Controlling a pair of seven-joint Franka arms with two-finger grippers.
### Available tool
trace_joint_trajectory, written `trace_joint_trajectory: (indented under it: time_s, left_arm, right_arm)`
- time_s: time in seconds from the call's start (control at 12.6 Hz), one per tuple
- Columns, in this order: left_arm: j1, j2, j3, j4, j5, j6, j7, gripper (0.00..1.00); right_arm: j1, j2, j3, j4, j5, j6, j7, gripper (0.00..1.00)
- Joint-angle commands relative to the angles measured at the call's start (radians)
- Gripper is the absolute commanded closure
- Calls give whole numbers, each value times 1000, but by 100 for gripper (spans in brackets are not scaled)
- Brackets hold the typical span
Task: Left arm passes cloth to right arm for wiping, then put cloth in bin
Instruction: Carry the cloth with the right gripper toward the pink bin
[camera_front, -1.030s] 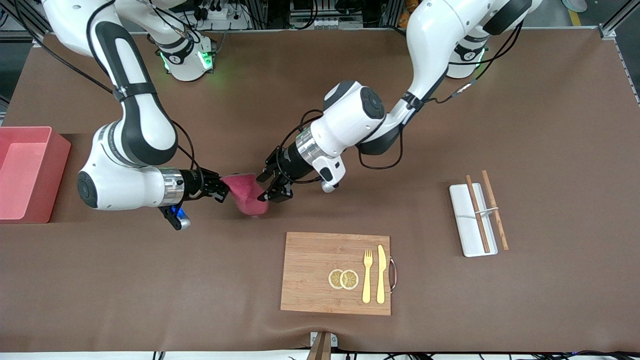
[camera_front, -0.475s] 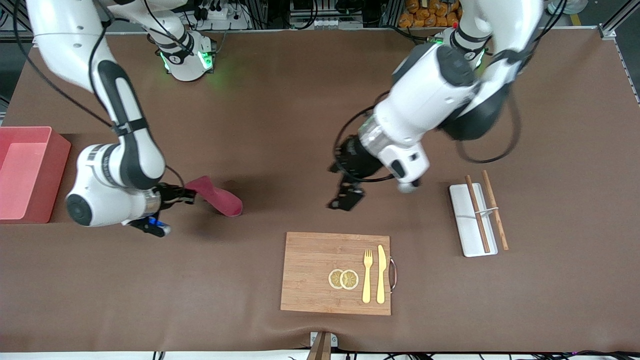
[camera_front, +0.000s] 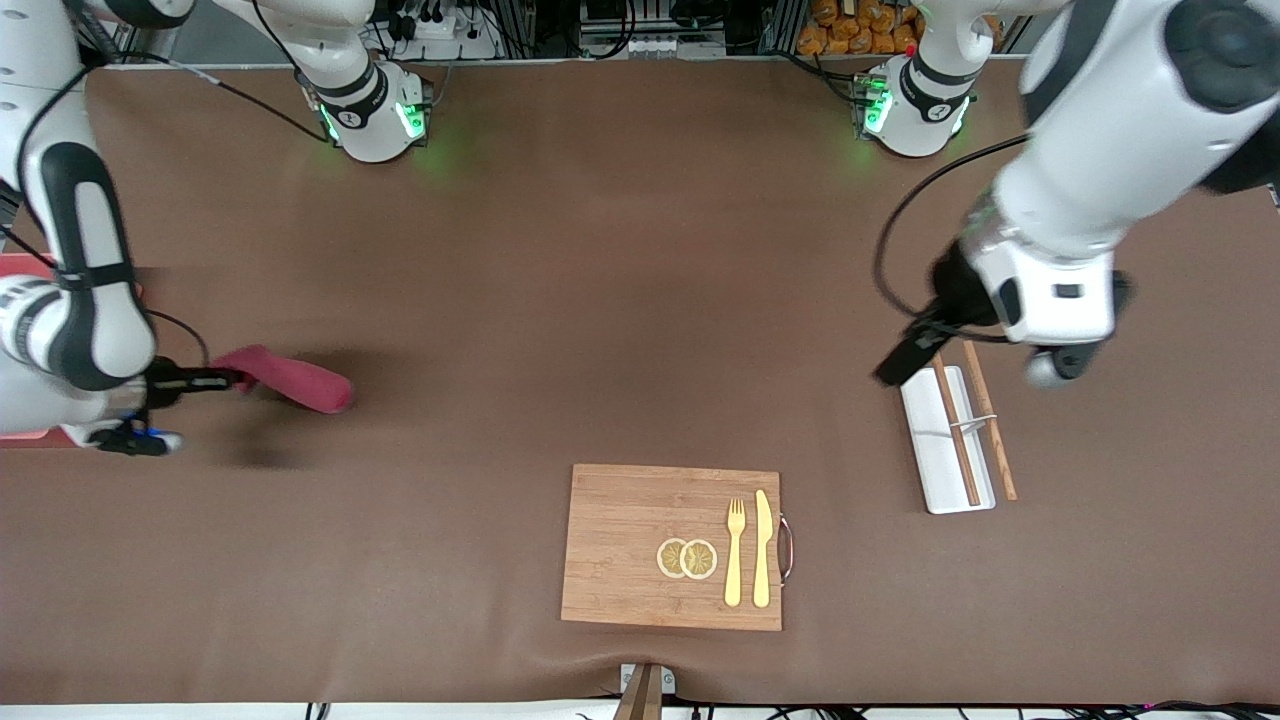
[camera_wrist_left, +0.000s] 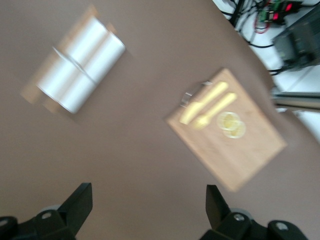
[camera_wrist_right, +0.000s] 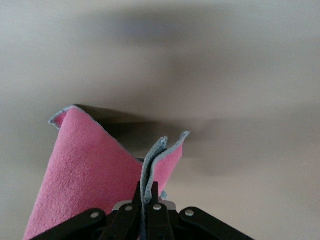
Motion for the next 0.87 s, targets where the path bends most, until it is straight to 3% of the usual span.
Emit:
trace_joint_trajectory:
  time_s: [0.0, 0.48, 0.71, 0.79]
  left_arm:
    - [98, -93, -15, -54, 36, -76, 248, 0]
    - [134, -189, 109, -118, 24, -177, 655, 0]
    - [33, -203, 297, -118, -10, -216, 788, 0]
    - [19, -210, 323, -121, -16, -219, 793, 0]
  right_arm:
    - [-87, 3, 22, 41, -82, -7, -112, 100]
    - [-216, -51, 19, 78, -234, -3, -209, 100]
    - [-227, -53, 21, 78, -253, 12, -209, 100]
    - [-228, -45, 21, 78, -254, 22, -209, 100]
